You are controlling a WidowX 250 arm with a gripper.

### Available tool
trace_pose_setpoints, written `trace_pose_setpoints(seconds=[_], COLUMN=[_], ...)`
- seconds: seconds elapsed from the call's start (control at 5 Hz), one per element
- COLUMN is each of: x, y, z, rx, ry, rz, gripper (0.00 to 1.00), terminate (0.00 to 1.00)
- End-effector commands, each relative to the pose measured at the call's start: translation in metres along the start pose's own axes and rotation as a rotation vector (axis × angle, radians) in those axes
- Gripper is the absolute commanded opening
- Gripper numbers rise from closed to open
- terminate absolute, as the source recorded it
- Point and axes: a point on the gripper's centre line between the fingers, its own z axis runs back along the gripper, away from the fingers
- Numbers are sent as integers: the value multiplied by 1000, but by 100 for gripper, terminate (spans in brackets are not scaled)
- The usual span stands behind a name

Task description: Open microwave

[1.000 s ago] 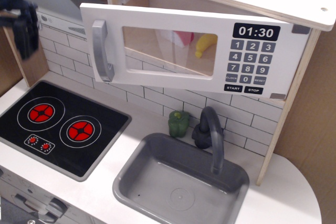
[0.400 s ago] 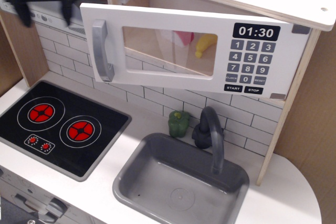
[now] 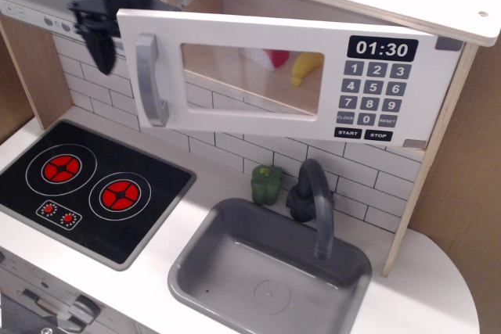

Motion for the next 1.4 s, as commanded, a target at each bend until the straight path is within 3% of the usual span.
trace_pose_setpoints(seconds=[0.0, 0.4, 0.8, 1.0, 1.2], x=[-80, -126, -140, -145, -141], y=[-24, -81, -144, -164, -163], z=[19, 17, 17, 23, 39], rx=[65, 75, 51, 20, -28], ry=[-43, 72, 88, 84, 92], rz=[-215, -265, -257, -240, -199], gripper=[100, 100, 100, 100, 100], terminate=[0, 0, 0, 0, 0])
